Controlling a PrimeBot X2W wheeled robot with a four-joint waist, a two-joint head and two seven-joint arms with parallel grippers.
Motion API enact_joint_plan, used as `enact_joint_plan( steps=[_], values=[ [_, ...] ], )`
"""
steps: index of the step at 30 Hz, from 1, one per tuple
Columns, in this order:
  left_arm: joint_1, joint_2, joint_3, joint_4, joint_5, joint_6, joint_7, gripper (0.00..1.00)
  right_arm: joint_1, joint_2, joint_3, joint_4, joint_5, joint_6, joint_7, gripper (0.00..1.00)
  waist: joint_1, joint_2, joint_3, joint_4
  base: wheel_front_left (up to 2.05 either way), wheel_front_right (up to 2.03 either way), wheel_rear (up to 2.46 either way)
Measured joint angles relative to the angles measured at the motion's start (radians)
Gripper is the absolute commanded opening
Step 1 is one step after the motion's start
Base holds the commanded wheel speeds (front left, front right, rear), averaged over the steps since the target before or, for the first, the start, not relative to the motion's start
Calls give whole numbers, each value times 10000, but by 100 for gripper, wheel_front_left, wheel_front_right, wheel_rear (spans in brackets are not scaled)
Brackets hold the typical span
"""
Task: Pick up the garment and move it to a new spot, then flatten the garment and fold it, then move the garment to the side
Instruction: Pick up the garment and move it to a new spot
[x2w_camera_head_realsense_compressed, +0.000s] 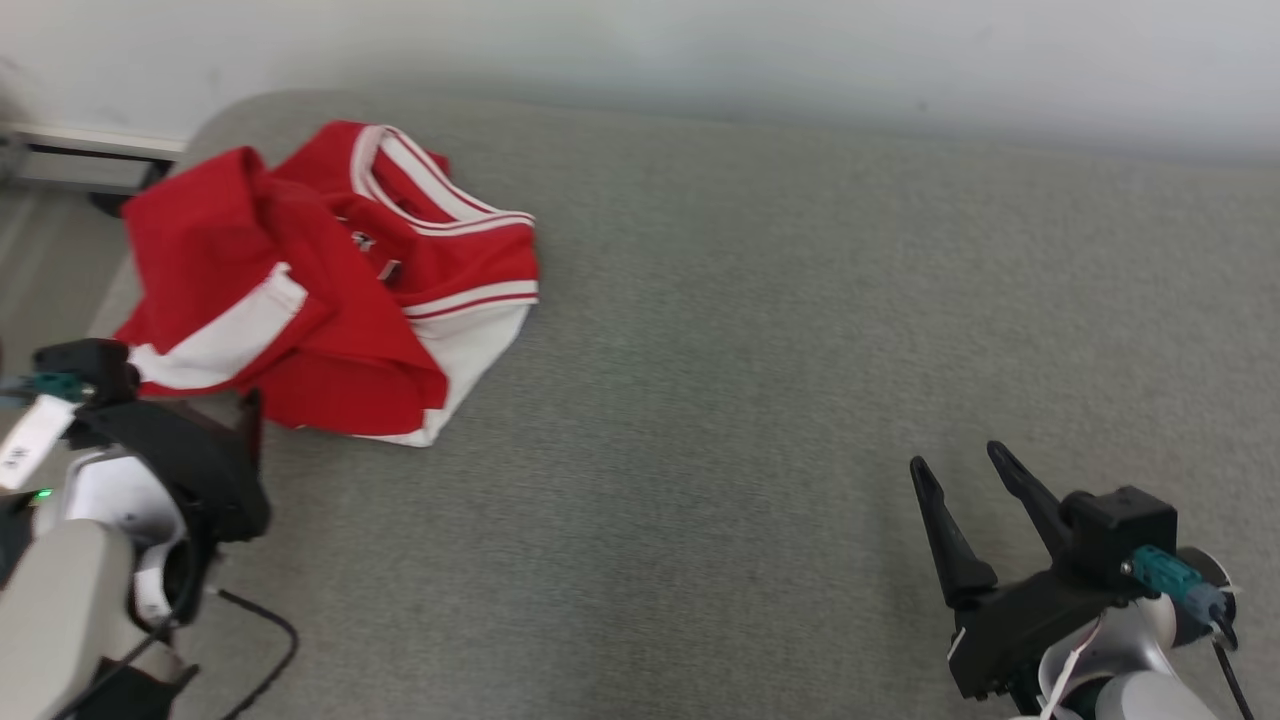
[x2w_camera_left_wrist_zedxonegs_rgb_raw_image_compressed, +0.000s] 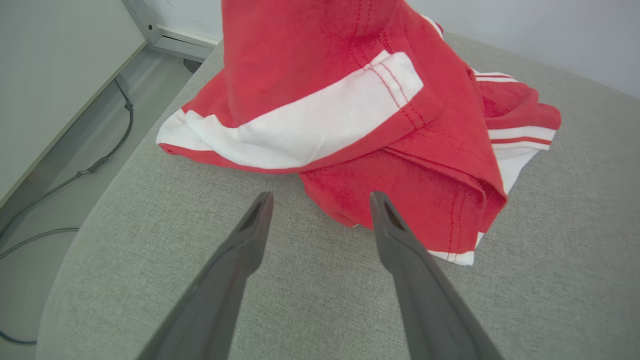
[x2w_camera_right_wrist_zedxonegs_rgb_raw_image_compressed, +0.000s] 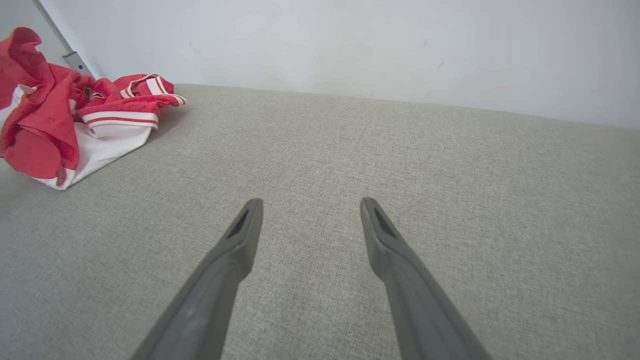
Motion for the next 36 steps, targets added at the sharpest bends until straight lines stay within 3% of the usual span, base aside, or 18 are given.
enact_joint_plan(
  steps=[5, 17, 18, 19, 20, 36],
  values=[
    [-21, 389, 347, 81, 52, 184, -10, 100, -460, -115, 188, -272, -84, 13, 297, 100, 0, 0, 503, -689, 0, 0, 0],
    [-864, -15, 430, 295, 433, 349, -280, 100, -967, -408, -29, -589, -82, 102, 568, 100, 0, 0, 1768, -1958, 0, 0, 0],
    [-923, -33, 422, 364, 472, 353, -288, 73, -967, -418, -52, -587, -82, 102, 608, 100, 0, 0, 1852, -2020, 0, 0, 0],
    [-961, -33, 424, 401, 514, 389, -378, 17, -967, -418, -65, -583, -82, 102, 637, 100, 0, 1, 1929, -2078, 0, 0, 0],
    [-986, -31, 426, 426, 550, 431, -433, 0, -967, -418, -69, -573, -82, 102, 637, 100, 0, 0, 1995, -2125, 0, 0, 0],
    [-1455, -330, 259, 811, 1122, 433, -1279, 0, -1018, -207, -59, 263, -15, 102, 619, 100, -1, 0, 1437, -1835, 0, 0, 0]
  ],
)
